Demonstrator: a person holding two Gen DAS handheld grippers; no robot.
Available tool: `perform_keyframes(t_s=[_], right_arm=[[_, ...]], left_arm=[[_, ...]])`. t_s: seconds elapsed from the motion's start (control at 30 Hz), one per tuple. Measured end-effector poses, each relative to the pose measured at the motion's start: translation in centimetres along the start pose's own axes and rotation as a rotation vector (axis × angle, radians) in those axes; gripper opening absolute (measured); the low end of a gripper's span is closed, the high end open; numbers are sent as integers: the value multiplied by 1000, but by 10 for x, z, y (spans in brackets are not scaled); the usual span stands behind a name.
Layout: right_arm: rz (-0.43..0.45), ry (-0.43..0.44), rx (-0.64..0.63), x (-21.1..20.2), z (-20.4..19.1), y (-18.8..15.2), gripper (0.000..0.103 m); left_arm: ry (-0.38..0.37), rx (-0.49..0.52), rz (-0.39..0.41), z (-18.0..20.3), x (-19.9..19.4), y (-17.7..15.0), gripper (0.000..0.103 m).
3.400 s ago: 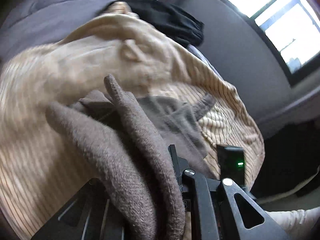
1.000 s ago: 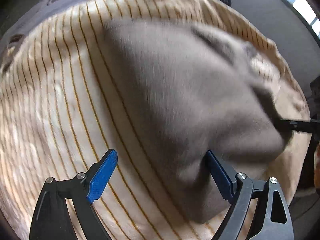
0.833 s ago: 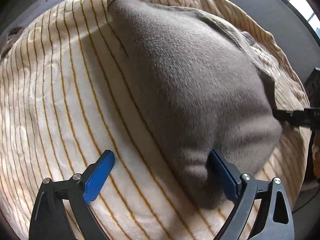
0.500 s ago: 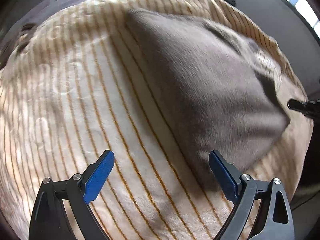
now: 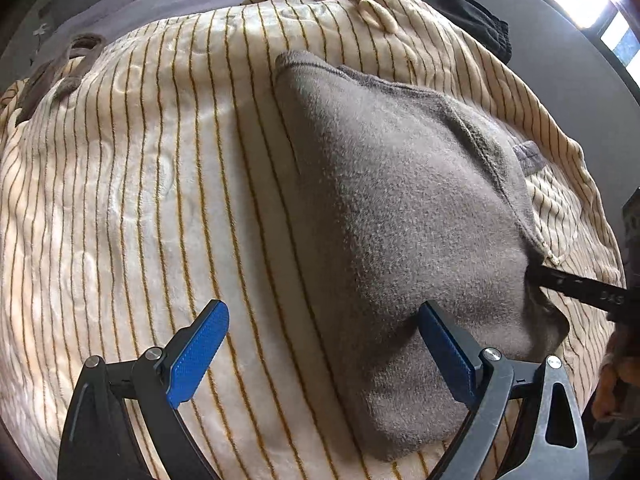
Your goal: Fold small clothes
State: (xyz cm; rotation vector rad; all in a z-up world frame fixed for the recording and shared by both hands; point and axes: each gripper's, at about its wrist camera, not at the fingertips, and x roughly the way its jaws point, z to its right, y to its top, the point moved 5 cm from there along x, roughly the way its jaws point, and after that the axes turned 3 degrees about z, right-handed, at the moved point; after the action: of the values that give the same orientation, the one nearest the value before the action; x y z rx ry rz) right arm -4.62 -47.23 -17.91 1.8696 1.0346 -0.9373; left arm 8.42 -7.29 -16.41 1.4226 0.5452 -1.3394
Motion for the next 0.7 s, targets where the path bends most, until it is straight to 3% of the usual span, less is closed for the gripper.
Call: perform_keyframes(t_s=[0.17,0.4,0.47,0.7], right_arm=[[-1,65,93,3,19,-7,0],[-2,72,97,-6,17,-8,0],[21,77,99,-17,17,-7,8],[40,91,137,-35,28,-6,8]], left_arm=[[-2,-1,-14,-2,1,-2,96],[3,-4,-15,1,4,1,96],[10,-1,-15,1,3,1,96],[28,-33,-28,0,6,2,96]])
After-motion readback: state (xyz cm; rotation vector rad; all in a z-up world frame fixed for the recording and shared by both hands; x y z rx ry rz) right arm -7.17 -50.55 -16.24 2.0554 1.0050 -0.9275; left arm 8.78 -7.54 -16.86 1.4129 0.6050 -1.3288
